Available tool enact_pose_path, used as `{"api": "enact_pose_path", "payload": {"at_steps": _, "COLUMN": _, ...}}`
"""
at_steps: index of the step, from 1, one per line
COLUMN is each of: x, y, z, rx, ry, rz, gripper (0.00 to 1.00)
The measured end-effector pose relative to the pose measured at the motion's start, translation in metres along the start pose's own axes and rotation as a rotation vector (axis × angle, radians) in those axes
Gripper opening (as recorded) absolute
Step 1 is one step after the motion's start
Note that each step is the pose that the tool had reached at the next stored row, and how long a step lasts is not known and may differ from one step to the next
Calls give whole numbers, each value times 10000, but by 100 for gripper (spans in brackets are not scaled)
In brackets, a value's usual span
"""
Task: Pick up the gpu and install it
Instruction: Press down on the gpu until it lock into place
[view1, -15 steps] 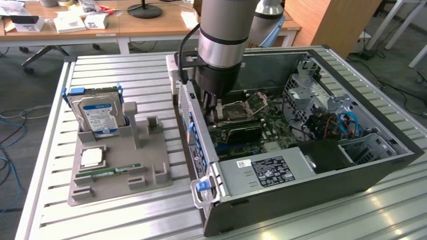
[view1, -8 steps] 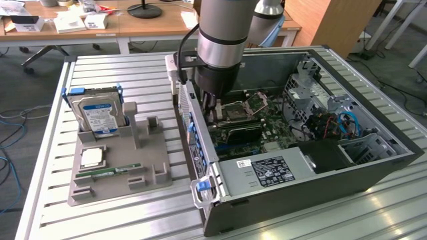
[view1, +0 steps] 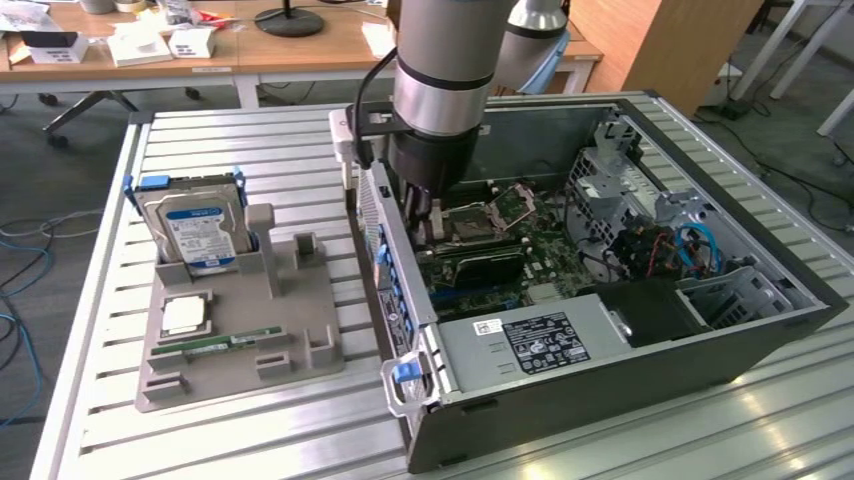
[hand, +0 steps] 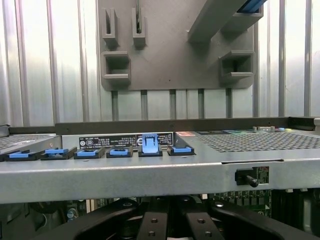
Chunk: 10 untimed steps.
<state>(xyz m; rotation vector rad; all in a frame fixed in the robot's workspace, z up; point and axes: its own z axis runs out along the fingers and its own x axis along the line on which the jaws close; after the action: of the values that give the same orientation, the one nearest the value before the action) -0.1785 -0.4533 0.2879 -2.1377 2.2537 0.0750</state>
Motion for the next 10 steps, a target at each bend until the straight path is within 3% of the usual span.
{"api": "enact_pose_path", "payload": {"at_steps": 10, "x": 4, "y": 8, "z": 0, "rx": 3, "ry": -1, "rz": 49, "gripper": 11}}
